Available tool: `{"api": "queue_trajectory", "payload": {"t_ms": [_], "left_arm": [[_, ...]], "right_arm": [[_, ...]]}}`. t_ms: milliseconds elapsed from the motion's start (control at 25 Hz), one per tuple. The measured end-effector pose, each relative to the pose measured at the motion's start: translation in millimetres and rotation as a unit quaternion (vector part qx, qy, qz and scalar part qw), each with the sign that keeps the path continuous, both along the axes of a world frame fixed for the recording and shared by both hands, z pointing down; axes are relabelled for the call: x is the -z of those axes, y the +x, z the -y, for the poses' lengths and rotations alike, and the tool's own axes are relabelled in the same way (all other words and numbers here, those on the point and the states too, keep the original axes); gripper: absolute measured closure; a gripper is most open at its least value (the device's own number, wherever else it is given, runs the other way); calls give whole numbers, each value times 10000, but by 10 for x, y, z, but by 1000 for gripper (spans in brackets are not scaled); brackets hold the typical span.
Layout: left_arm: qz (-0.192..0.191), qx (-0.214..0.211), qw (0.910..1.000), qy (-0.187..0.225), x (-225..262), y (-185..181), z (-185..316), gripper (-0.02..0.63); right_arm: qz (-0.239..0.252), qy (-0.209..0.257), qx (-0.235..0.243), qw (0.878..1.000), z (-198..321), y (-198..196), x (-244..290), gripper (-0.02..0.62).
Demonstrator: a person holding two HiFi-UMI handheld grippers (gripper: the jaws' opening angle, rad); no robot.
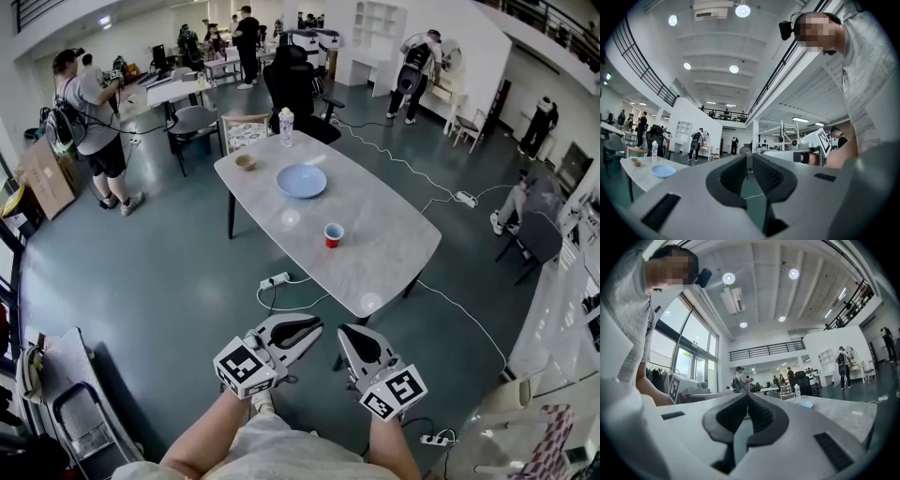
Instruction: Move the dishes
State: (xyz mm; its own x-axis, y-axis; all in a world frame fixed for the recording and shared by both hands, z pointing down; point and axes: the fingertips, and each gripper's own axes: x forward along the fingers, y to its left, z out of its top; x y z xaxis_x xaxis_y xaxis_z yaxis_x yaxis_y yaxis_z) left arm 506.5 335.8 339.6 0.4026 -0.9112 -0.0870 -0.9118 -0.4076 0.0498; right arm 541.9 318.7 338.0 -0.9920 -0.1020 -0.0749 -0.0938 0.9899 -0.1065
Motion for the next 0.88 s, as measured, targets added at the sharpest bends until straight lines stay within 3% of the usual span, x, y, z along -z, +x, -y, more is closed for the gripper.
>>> {"api": "queue_trajectory", "payload": {"t_ms": [240, 640, 880], "left_arm": [[-90, 138, 9999, -38, -2, -602, 59, 551], [-128, 551, 9984, 59, 19, -1912, 64, 552], [-118, 635, 9979, 88, 21, -2414, 7, 552]], "right_arm": [[-144, 20, 233, 9996, 82, -634, -14, 575], [-212, 159, 565, 9980, 226, -1922, 29, 575], [-224, 278, 690, 9970, 174, -2459, 72, 575]]}}
